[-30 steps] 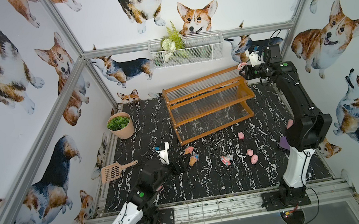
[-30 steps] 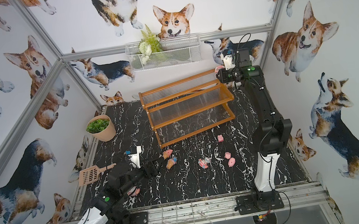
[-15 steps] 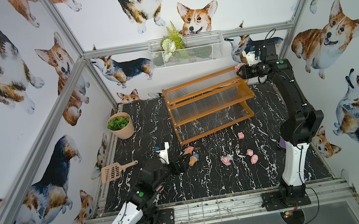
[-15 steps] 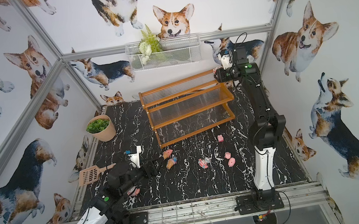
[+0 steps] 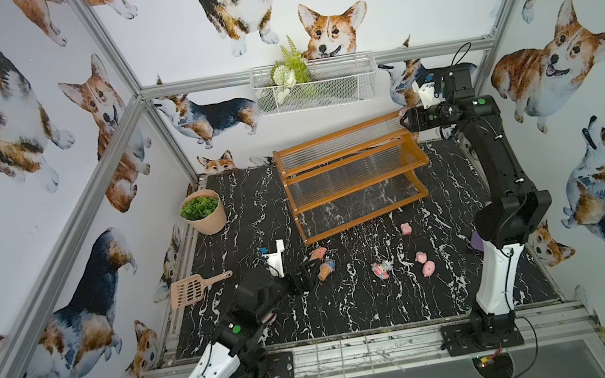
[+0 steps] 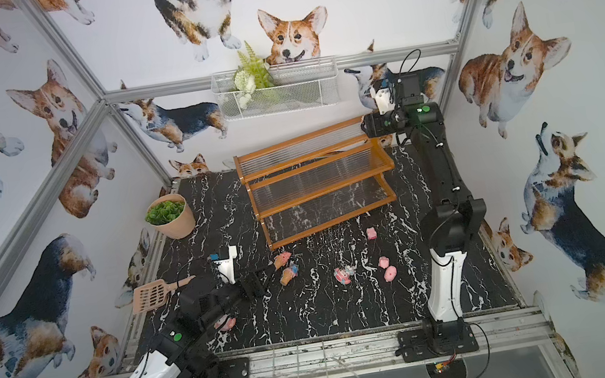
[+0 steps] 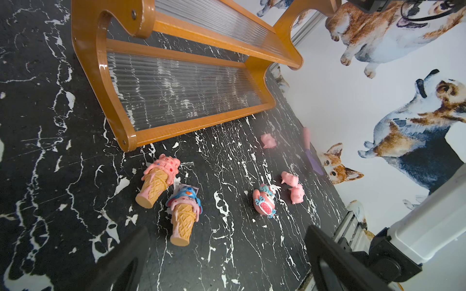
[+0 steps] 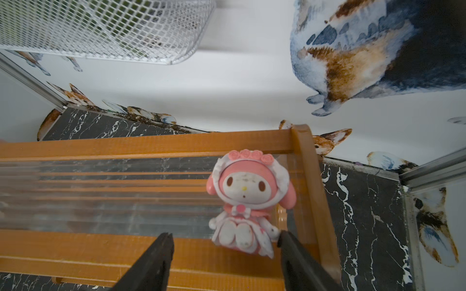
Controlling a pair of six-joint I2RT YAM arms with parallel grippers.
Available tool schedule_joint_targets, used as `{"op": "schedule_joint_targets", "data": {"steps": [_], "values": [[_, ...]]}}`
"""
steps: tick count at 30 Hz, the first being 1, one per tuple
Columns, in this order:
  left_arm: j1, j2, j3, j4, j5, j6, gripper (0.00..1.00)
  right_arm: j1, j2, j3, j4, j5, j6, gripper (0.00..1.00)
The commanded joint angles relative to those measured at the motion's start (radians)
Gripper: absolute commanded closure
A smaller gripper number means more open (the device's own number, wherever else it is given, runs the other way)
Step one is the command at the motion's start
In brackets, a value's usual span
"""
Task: Organize plastic toys on shelves
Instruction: Place the plastic toy on the shelf, then pick up the plastic toy at the center of the board.
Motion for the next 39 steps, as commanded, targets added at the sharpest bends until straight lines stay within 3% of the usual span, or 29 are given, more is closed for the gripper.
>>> {"op": "schedule_joint_targets", "data": {"steps": [1, 5, 7, 14, 18, 24, 27, 30, 34, 39], "values": [[0.001, 0.001, 0.015, 0.004, 0.001, 0.008, 0.0, 0.001, -0.062, -0.01, -0.012, -0.024, -0.003, 0.24], [0.001, 0.004, 0.017, 0.027, 0.017, -0.011, 0.0, 0.001, -0.165, -0.085, -0.002, -0.025, 0.02, 0.26], [0.001, 0.018, 0.013, 0.06, 0.045, -0.032, 0.0, 0.001, -0.275, -0.217, 0.057, -0.049, 0.045, 0.28], [-0.042, 0.153, 0.019, 0.223, 0.169, -0.101, 0.04, 0.001, -0.815, -0.969, 0.597, -0.261, 0.383, 0.24], [-0.164, 0.262, 0.059, 0.211, 0.08, -0.045, 0.05, 0.025, -1.033, -1.319, 0.815, -0.38, 0.606, 0.25], [-0.386, 0.489, 0.203, 0.07, -0.154, 0.113, 0.11, 0.137, -1.247, -1.711, 0.822, -0.32, 0.621, 0.26], [-0.453, 0.646, 0.287, 0.028, -0.198, 0.152, 0.15, 0.137, -1.344, -1.879, 0.828, -0.278, 0.634, 0.26], [-0.513, 0.773, 0.337, 0.06, -0.236, 0.12, 0.17, 0.136, -1.417, -1.978, 0.813, -0.245, 0.637, 0.25], [-0.599, 0.9, 0.392, 0.096, -0.358, -0.012, 0.2, 0.134, -1.462, -2.047, 0.807, -0.228, 0.635, 0.25], [-0.668, 1.046, 0.531, 0.005, -0.476, 0.048, 0.19, 0.127, -1.499, -2.074, 0.785, -0.225, 0.607, 0.24]]}}
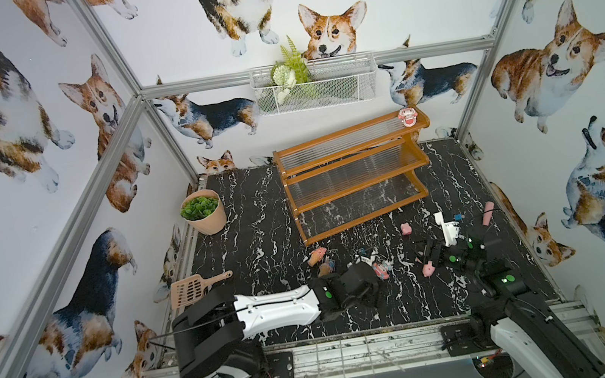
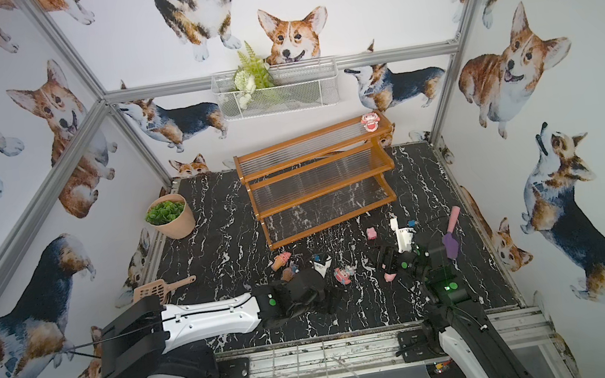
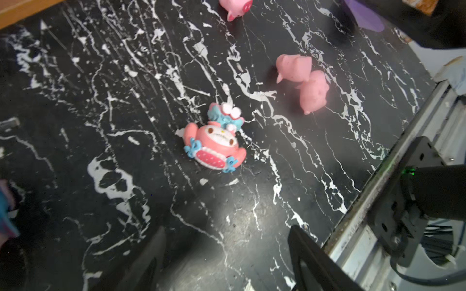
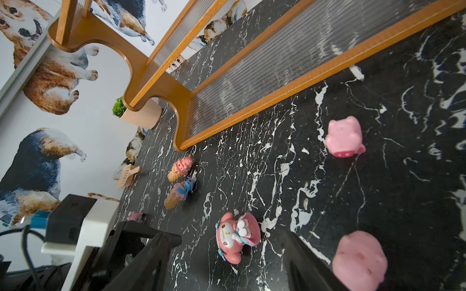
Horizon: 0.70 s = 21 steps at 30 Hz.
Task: Organize plastic toys on shelves
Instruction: Pick up the plastic toy at the center of the board.
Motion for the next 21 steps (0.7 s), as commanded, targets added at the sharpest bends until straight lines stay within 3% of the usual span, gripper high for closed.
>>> {"op": "schedule_joint_targets", "data": {"steps": [1, 7, 11, 21], "values": [[-0.009, 0.08, 0.107, -0.086, -0.117, 0.047, 0.18, -0.007, -0.017, -0.011, 0.028, 0.009, -0.02, 0.24], [-0.008, 0.242, 0.253, -0.222, -0.167, 0.149, 0.18, -0.103, -0.033, -0.038, 0.044, -0.081, -0.01, 0.24], [0.007, 0.296, 0.303, -0.235, -0.139, 0.191, 0.18, -0.123, -0.051, -0.046, 0.056, -0.104, 0.001, 0.24], [0.066, 0.349, 0.291, -0.16, 0.006, 0.28, 0.36, -0.124, -0.051, -0.053, 0.07, -0.115, 0.007, 0.24]]}}
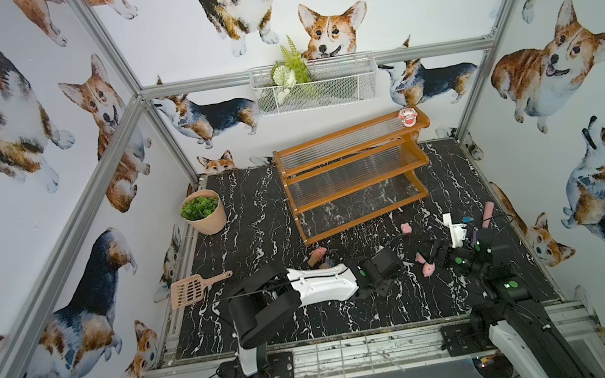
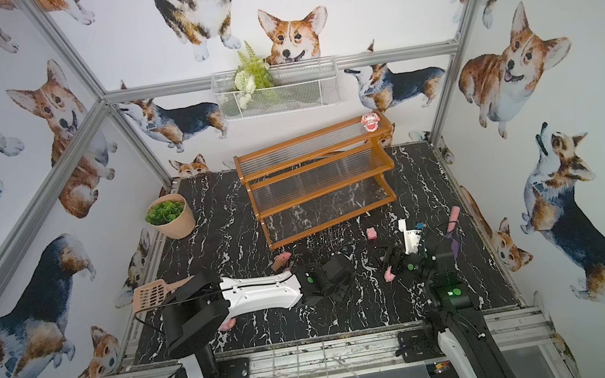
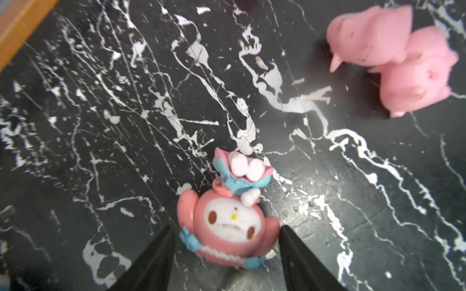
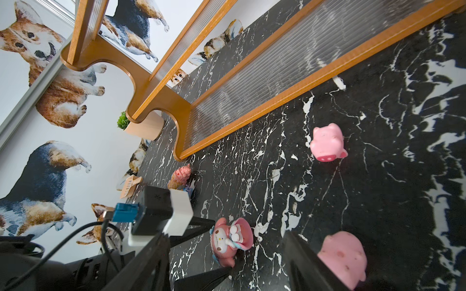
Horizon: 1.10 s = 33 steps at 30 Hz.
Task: Organize plastic toys on shelves
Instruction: Pick up the plastic toy at the center of the board.
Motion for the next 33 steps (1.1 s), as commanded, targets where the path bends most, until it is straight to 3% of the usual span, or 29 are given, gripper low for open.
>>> {"op": "schedule_joint_targets", "data": {"steps": [1, 12, 13, 25, 27, 29, 33], "values": [[0.01, 0.022, 0.0, 0.022, 0.045, 0.052, 0.37, 0.0, 0.001, -0.004, 0.043, -0.019, 0.01, 0.24], [0.026, 0.006, -0.058, 0.145, 0.079, 0.138, 0.48, 0.001, 0.022, -0.014, 0.065, -0.03, 0.015, 0.24], [0.029, 0.0, -0.068, 0.162, 0.087, 0.151, 0.54, 0.0, 0.023, -0.013, 0.065, -0.029, 0.015, 0.24], [0.085, -0.068, -0.192, 0.323, 0.207, 0.321, 0.58, 0.0, 0.035, -0.018, 0.083, -0.041, 0.023, 0.24], [0.087, -0.08, -0.207, 0.326, 0.211, 0.357, 0.55, 0.0, 0.041, -0.019, 0.092, -0.049, 0.027, 0.24], [0.089, -0.086, -0.22, 0.334, 0.213, 0.417, 0.43, 0.0, 0.049, -0.02, 0.103, -0.056, 0.032, 0.24], [0.097, -0.074, -0.252, 0.363, 0.185, 0.535, 0.3, 0.0, 0.055, -0.024, 0.119, -0.062, 0.036, 0.25]]}}
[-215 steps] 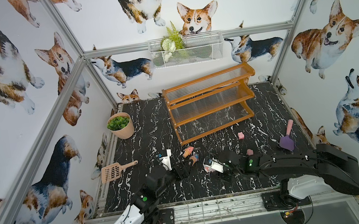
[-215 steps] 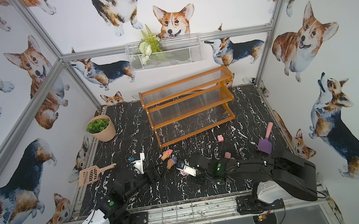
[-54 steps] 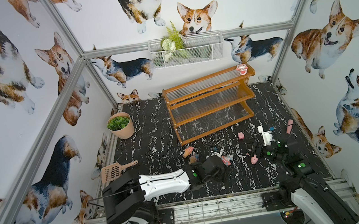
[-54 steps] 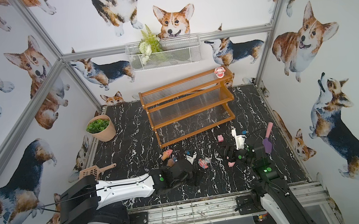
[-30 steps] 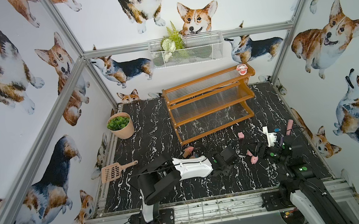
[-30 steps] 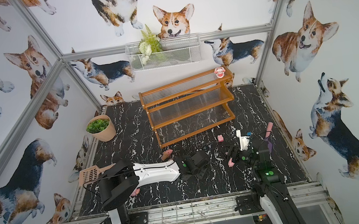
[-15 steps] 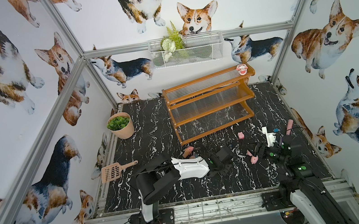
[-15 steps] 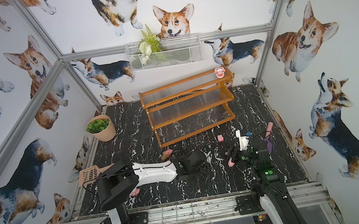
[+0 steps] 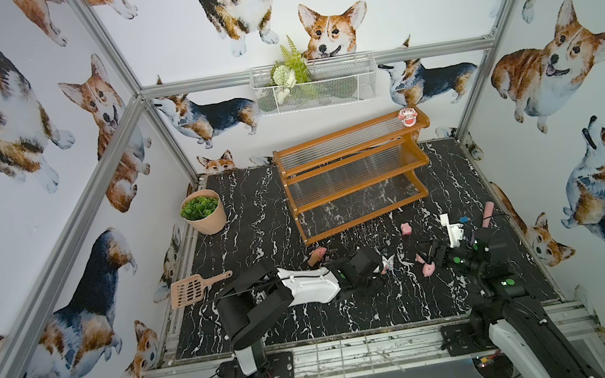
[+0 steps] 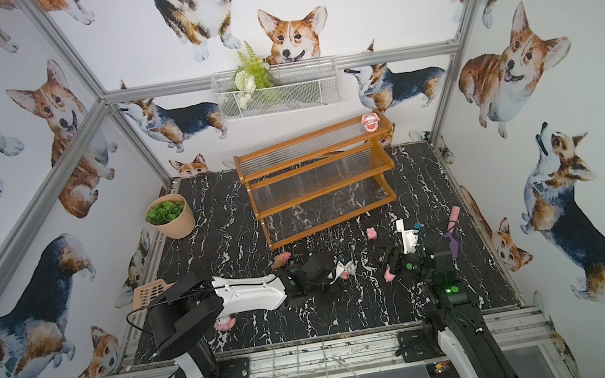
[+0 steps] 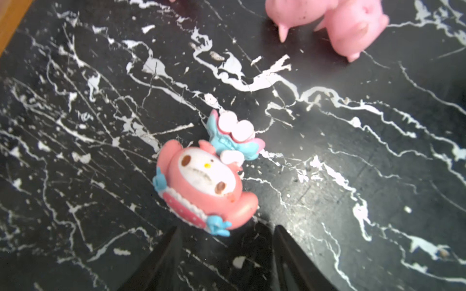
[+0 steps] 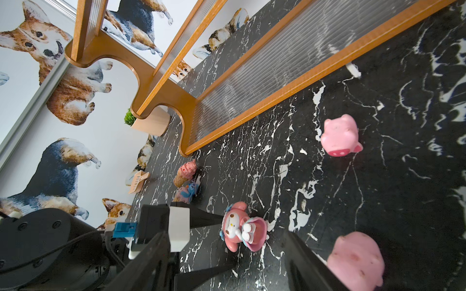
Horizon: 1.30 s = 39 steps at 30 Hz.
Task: Organize plastic toys on shelves
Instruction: Pick up the plastic toy at the center of the board.
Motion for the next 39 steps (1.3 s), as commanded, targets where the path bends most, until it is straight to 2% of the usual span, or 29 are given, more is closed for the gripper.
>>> {"op": "schedule_joint_targets", "data": {"steps": [1, 3, 7, 10, 16, 22, 26, 31, 34, 36, 39], "values": [[0.013, 0.006, -0.026, 0.047, -0.011, 0.157, 0.27, 0.001, 0.001, -0.006, 0.059, -0.022, 0.013, 0.25], [0.032, 0.014, -0.023, 0.063, 0.021, 0.193, 0.22, 0.0, -0.002, -0.008, 0.062, -0.024, 0.016, 0.25], [0.067, 0.04, -0.02, 0.11, 0.109, 0.257, 0.21, 0.0, -0.005, -0.009, 0.067, -0.028, 0.017, 0.25], [0.078, 0.067, -0.015, 0.125, 0.173, 0.295, 0.21, 0.0, -0.005, -0.01, 0.073, -0.03, 0.02, 0.25], [0.104, 0.128, 0.083, 0.1, 0.271, 0.308, 0.25, 0.0, -0.002, -0.012, 0.081, -0.035, 0.022, 0.25], [0.134, 0.117, 0.062, 0.119, 0.335, 0.274, 0.37, 0.0, -0.003, -0.012, 0.082, -0.033, 0.021, 0.25], [0.145, 0.088, 0.025, 0.142, 0.366, 0.259, 0.52, 0.0, 0.001, -0.012, 0.087, -0.036, 0.022, 0.25], [0.146, 0.012, -0.051, 0.174, 0.38, 0.256, 0.56, 0.001, -0.001, -0.016, 0.101, -0.056, 0.024, 0.25], [0.148, -0.082, -0.105, 0.175, 0.384, 0.267, 0.58, 0.009, -0.003, -0.039, 0.196, -0.11, 0.053, 0.25], [0.148, -0.168, -0.153, 0.174, 0.384, 0.28, 0.58, 0.069, -0.011, -0.053, 0.271, -0.104, 0.046, 0.25], [0.148, -0.286, -0.217, 0.155, 0.384, 0.296, 0.58, 0.287, -0.024, -0.032, 0.263, -0.001, -0.093, 0.22]]}}
